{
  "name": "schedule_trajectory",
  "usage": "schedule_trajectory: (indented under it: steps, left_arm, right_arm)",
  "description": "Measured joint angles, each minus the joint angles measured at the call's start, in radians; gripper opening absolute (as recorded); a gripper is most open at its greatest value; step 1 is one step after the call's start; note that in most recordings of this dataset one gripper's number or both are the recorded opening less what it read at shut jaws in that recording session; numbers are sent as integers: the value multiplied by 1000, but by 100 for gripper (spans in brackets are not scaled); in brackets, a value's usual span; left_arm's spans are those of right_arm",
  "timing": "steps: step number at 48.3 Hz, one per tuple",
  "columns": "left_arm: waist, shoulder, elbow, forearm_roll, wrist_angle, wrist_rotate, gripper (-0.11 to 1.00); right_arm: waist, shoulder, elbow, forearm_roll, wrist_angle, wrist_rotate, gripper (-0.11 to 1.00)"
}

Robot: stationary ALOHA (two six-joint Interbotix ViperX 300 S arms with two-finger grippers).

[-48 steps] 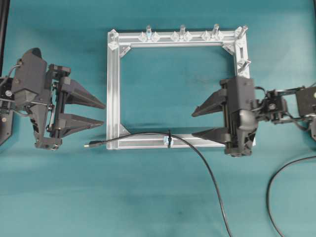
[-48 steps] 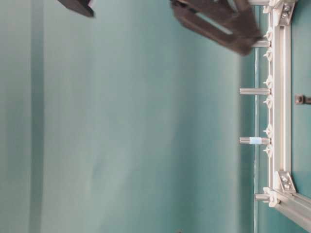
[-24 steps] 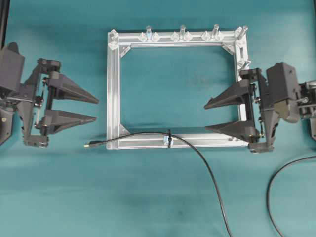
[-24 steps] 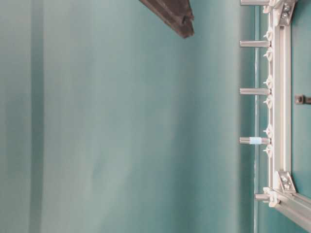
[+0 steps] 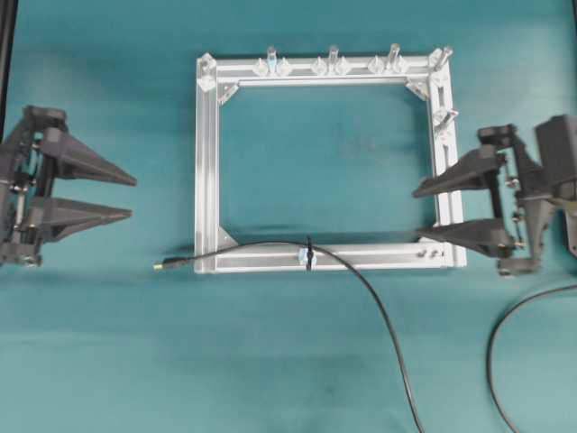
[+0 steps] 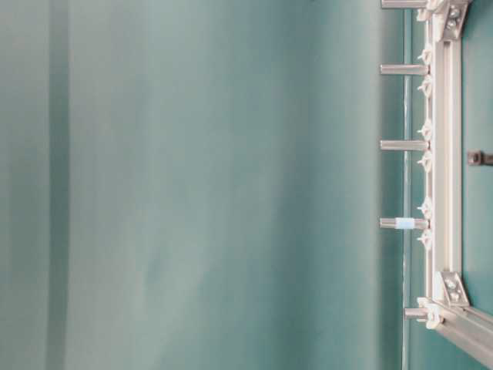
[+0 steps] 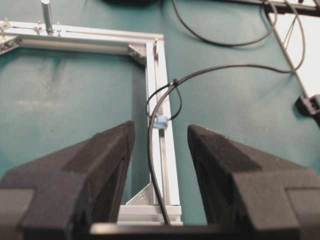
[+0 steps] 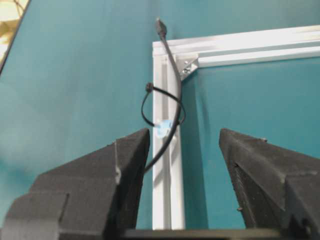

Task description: Insert the wire through the string loop located in the center.

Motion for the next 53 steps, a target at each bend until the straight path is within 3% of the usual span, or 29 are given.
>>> schedule_trajectory:
  steps: [18, 30, 53]
  left_arm:
    - [0, -183, 74, 0, 103, 0, 49]
    - [18, -202, 80, 0, 126, 0, 48]
    - [41, -198, 78, 2, 126, 0, 48]
  right_arm:
    - [0, -325, 144, 0, 138, 2, 60]
    - [-5, -514, 178, 0, 291, 2, 48]
    - [-29, -509, 181, 0, 267, 0, 44]
